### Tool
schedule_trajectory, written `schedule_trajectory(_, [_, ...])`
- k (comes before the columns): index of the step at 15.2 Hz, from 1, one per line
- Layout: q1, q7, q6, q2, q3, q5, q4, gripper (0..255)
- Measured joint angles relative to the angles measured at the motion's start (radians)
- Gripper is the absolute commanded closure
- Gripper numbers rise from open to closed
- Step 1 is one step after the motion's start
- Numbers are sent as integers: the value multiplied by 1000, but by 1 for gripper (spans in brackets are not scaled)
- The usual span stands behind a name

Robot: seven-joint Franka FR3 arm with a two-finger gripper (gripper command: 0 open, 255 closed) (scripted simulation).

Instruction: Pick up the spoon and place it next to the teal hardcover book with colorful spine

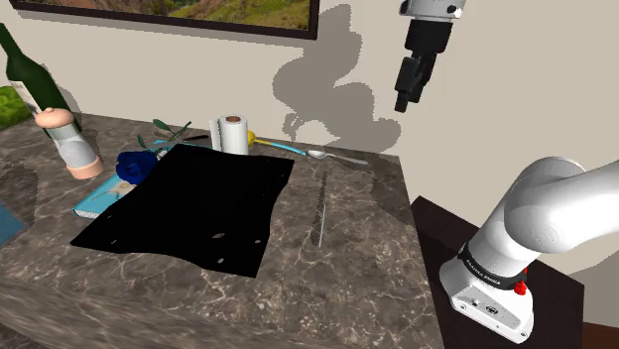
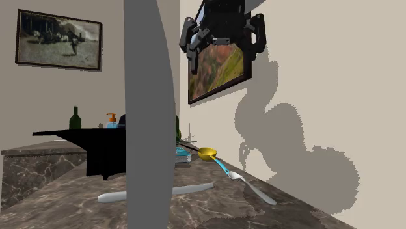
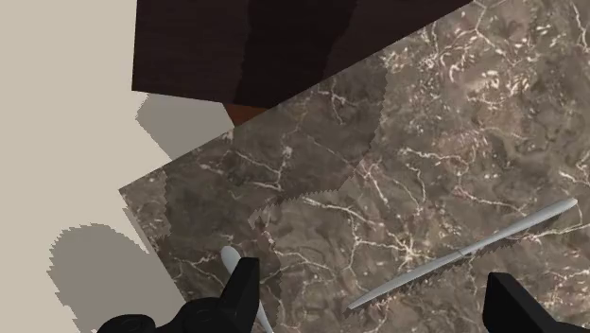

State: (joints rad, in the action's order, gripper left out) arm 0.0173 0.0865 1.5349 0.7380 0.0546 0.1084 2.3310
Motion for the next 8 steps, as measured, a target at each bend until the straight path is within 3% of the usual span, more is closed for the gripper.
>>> schedule_trajectory(8, [0,70,156,-184,15,-71,9,0])
